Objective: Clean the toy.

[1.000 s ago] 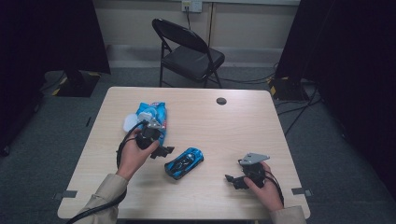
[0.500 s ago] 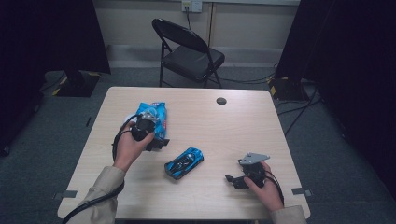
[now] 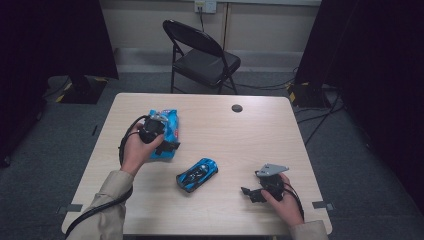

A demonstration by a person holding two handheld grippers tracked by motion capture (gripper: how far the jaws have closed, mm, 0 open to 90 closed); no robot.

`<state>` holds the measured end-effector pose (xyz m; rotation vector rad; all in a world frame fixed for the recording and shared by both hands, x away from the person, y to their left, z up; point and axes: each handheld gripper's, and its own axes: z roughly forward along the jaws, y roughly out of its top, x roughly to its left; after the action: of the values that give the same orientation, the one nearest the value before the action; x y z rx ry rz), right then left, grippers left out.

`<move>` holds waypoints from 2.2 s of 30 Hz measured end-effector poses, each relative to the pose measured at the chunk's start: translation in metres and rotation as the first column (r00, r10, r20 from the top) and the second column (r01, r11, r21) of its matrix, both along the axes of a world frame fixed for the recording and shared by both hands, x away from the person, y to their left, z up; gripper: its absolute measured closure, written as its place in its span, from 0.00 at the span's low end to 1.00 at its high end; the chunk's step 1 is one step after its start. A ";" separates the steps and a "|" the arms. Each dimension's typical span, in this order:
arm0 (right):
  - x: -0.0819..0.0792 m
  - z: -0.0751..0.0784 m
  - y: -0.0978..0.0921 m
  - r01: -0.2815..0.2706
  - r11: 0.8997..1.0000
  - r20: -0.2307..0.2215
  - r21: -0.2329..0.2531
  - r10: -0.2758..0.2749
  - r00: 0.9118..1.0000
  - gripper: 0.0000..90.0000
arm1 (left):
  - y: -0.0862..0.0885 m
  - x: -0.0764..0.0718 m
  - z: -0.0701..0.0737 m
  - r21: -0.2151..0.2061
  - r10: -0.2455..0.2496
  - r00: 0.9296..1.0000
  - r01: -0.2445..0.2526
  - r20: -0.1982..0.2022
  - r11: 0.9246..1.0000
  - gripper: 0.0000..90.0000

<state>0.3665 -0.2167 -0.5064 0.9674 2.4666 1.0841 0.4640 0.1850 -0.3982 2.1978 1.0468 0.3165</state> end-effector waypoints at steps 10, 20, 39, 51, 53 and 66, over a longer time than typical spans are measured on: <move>0.000 0.000 0.000 0.000 1.000 0.001 -0.001 0.000 1.000 0.16 | 0.012 0.012 0.009 0.006 0.029 1.000 -0.029 0.002 1.000 0.20; 0.000 0.000 0.000 0.000 1.000 -0.001 0.001 0.000 1.000 0.16 | 0.023 0.025 0.010 0.031 0.081 0.996 -0.082 0.035 0.996 0.20; 0.000 0.000 0.000 0.000 1.000 -0.001 0.002 0.000 1.000 0.16 | 0.046 0.037 0.018 0.057 0.199 0.978 -0.203 0.067 0.977 0.20; 0.000 0.000 0.000 -0.001 1.000 0.000 0.002 0.001 1.000 0.16 | 0.056 0.041 0.010 0.042 0.222 0.974 -0.224 0.055 0.974 0.30; 0.001 0.000 0.000 -0.002 1.000 0.001 0.001 0.002 1.000 0.16 | 0.054 0.042 0.008 0.031 0.218 0.974 -0.220 0.055 0.975 0.40; 0.001 0.000 0.000 -0.001 1.000 0.000 0.001 0.001 1.000 0.16 | 0.042 0.041 0.017 0.007 0.198 0.980 -0.198 -0.025 0.980 1.00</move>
<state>0.3670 -0.2165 -0.5065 0.9660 2.4670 1.0866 0.5052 0.2268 -0.3812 2.1103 1.2836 0.3798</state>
